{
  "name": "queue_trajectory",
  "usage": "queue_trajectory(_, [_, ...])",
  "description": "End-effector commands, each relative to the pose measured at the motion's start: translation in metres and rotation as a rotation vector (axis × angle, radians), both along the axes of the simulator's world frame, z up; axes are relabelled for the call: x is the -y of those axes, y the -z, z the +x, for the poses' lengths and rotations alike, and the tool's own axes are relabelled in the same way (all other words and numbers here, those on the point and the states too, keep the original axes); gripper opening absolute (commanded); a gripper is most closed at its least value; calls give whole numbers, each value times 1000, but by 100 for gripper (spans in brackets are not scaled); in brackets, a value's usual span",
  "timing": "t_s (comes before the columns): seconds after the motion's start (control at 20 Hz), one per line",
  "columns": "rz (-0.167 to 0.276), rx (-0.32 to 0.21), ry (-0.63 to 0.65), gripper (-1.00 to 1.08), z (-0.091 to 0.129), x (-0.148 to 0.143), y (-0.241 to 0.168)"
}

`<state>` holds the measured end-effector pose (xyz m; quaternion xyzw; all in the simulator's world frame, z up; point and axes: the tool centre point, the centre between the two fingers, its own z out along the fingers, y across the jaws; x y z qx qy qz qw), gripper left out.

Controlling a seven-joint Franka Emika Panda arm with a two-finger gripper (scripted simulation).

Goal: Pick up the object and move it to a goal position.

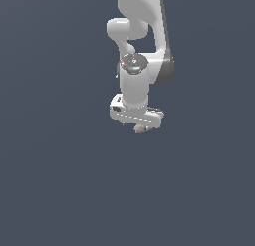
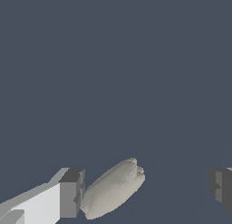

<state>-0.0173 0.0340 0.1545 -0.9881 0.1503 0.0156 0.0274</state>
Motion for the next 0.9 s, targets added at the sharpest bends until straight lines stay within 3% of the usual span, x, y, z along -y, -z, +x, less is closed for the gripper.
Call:
queue_trajectory(0.0, [-5,-3,56,100,-4,-5,5])
queue_trajectory(0.85, [-36,-12,440,100,-36,-33,37])
